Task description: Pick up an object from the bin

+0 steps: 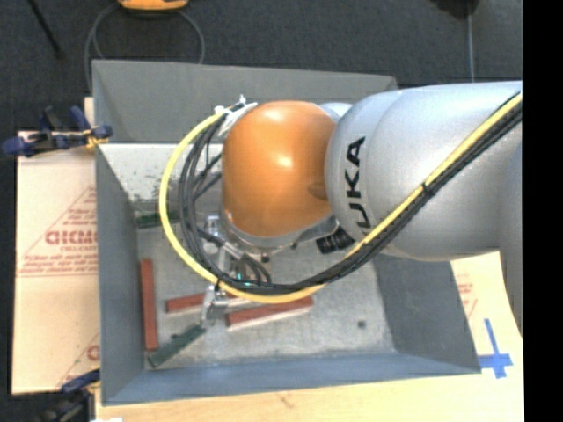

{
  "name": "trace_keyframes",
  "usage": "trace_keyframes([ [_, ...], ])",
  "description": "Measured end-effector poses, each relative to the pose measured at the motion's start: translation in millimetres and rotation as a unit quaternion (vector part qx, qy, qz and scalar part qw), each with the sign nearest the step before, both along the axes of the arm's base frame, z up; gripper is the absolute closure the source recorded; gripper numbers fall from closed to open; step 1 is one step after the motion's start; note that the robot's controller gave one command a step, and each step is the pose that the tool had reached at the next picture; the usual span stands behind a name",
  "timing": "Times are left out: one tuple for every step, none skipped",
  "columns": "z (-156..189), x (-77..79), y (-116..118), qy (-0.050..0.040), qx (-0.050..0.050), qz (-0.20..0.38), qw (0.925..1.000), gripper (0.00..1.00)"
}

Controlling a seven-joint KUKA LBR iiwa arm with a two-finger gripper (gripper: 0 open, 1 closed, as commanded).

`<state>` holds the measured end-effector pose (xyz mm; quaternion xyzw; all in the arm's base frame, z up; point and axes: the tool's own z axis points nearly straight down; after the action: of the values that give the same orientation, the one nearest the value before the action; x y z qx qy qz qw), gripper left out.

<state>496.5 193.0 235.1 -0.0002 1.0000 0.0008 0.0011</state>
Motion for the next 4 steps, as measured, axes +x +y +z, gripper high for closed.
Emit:
trace_keyframes([
  [-44.6, 11.5, -6.8, -0.0040, 0.002, -0.011, 0.9999, 0.00],
  [-145.8, 8.2, -18.2, -0.0026, 0.001, 0.037, 0.9993, 1.00],
  [-159.8, 5.7, -20.6, -0.0070, 0.002, 0.035, 0.9994, 0.00],
  [-156.4, 4.3, -19.4, -0.0018, 0.002, 0.036, 0.9994, 1.00],
])
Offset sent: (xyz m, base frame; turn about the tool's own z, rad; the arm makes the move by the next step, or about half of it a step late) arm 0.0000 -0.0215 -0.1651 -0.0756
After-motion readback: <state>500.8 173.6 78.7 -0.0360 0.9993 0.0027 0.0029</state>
